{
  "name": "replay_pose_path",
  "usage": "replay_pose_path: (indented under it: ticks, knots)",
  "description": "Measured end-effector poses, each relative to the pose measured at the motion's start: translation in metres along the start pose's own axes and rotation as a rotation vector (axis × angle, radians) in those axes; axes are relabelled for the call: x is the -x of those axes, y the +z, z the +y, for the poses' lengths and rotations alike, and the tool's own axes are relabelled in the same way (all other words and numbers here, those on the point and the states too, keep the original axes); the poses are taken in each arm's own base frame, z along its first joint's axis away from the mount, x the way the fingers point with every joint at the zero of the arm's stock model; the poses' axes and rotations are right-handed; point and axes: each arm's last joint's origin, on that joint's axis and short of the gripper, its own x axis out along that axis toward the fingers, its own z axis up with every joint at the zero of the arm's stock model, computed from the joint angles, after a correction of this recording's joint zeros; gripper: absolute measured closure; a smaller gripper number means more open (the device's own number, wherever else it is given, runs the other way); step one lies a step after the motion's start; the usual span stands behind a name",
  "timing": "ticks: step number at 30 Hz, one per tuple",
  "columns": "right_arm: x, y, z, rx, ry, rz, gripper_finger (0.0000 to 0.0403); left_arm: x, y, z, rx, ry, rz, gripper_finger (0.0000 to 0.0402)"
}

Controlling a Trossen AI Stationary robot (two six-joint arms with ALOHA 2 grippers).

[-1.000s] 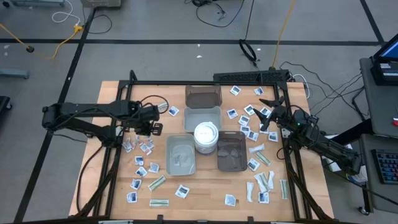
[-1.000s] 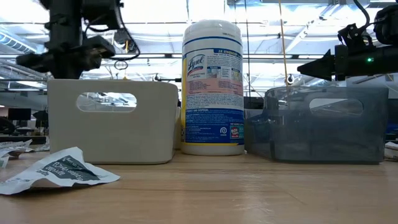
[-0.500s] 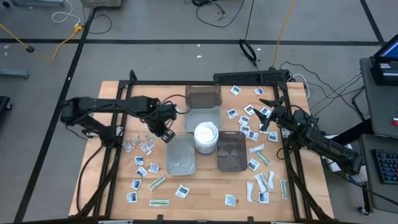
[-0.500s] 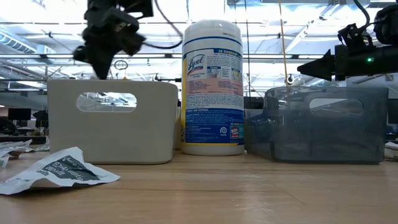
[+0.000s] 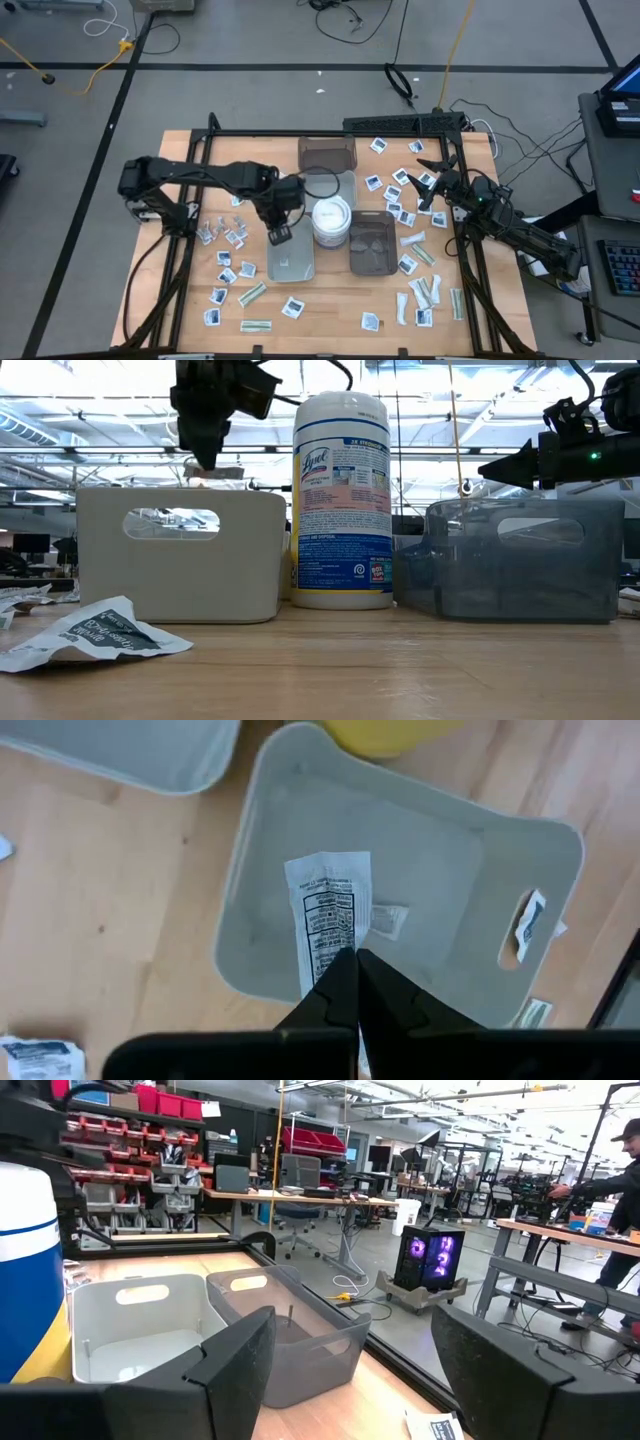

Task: Pick & Place First Aid Supplies
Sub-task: Put the ointment pack into the bottom gray bin

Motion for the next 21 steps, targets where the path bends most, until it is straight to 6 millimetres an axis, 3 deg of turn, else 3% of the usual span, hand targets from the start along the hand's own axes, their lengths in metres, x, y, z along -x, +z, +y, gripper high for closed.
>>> replay_pose_path:
  ticks: [12,21]
  knots:
    - [0.0,0.0,0.0,0.0,0.0,0.0,0.014,-0.04,-0.001,-0.032,0.136,0.058,0.024,0.0401]
    - [0.0,0.0,0.0,0.0,0.0,0.0,0.014,-0.065,-0.011,-0.043,0.222,0.059,-0.007,0.0402]
